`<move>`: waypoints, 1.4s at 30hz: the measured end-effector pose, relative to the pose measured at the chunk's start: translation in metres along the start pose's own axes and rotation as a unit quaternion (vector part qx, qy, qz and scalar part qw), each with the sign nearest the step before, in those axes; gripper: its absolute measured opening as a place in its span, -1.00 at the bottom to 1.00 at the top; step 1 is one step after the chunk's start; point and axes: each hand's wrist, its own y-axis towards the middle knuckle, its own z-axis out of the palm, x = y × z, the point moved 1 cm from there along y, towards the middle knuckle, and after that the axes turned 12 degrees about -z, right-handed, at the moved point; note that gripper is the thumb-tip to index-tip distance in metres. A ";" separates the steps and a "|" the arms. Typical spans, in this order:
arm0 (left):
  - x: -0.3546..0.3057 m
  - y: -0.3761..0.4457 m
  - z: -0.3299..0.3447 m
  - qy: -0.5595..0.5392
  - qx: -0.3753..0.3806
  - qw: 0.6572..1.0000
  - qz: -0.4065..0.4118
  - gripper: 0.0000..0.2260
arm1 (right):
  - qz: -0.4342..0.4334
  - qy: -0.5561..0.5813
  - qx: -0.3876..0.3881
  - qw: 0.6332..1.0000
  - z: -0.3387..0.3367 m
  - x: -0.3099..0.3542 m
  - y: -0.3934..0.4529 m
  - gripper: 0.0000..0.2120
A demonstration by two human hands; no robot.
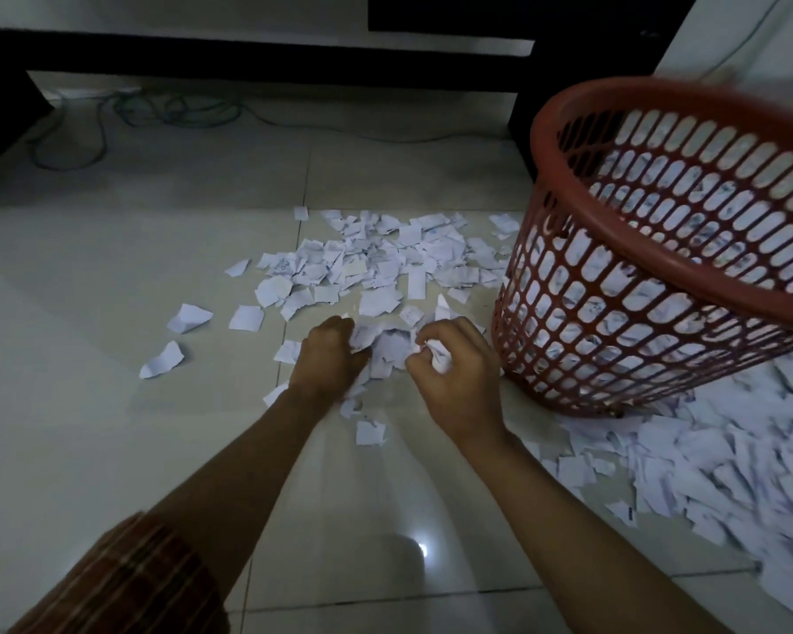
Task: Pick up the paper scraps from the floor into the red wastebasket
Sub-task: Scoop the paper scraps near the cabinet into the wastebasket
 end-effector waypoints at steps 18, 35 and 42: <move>-0.209 0.006 -0.173 -0.105 -0.147 0.979 0.094 -0.89 | -0.090 0.020 -0.274 0.957 -0.138 0.075 0.139 -0.95; -0.405 -0.005 -0.118 -0.020 -0.018 0.976 0.217 -0.87 | 0.264 -0.031 0.076 0.961 -0.281 -0.041 0.167 -0.51; -0.394 0.006 -0.098 0.041 0.117 0.980 0.158 -0.66 | 0.227 0.017 0.023 0.974 -0.281 -0.031 0.167 -0.80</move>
